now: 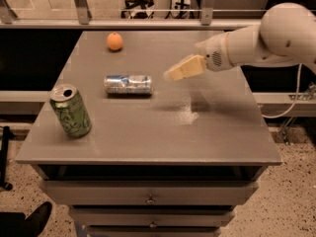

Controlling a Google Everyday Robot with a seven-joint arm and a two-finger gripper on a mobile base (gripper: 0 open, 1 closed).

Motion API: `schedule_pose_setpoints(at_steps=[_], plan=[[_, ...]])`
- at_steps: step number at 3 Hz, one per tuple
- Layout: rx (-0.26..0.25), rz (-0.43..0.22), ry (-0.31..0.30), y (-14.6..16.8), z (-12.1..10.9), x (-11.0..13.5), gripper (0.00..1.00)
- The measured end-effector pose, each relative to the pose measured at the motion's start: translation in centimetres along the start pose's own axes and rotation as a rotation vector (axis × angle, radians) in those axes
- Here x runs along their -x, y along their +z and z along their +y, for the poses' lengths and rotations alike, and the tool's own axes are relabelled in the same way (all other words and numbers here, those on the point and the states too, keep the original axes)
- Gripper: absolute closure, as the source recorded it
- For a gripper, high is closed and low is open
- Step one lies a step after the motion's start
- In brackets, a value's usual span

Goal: Knock redbull can over

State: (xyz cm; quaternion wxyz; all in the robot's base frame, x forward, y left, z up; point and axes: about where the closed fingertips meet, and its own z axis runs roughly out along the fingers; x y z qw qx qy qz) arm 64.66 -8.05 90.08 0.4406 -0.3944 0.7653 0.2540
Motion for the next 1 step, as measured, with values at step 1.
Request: schedule_pose_setpoints(at_steps=[1], plan=[[-0.008,-0.015,-0.061,-0.51,-0.69,0.44,0.00]])
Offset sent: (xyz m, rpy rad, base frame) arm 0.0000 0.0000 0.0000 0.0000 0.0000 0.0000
